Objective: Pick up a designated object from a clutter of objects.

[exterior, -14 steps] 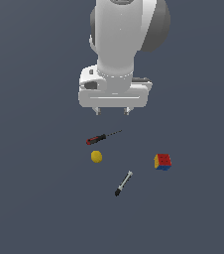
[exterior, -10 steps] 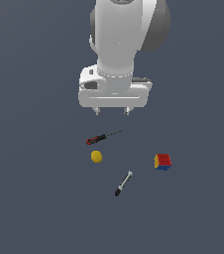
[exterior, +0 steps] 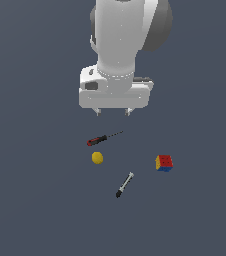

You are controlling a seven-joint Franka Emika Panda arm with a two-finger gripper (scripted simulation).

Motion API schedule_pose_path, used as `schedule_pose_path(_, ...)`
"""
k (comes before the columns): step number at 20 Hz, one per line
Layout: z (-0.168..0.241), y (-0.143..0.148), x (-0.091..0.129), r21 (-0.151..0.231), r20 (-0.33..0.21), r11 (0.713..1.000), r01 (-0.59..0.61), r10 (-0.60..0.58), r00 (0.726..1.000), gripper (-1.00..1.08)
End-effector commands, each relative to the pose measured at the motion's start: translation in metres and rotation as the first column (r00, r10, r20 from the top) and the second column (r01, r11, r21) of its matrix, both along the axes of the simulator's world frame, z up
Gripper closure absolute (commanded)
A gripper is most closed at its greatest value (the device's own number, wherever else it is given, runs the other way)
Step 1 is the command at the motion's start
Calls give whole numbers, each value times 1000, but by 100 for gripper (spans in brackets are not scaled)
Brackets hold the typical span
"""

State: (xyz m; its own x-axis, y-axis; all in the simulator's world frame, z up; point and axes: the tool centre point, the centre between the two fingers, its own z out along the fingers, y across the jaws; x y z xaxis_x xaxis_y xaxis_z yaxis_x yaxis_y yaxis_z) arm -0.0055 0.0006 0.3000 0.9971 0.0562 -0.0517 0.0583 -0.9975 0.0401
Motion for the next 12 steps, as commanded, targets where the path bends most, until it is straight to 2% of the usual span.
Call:
schedule_pose_path(1,-2,2,1,0,0,1000,1,-1,1000,-92)
schedule_pose_path(7,-16,17,12,-5,6,1000,10,-10,1000,-92)
schedule_pose_path(12,-39,43,28,-8,15,1000,25,-25,1000,-92)
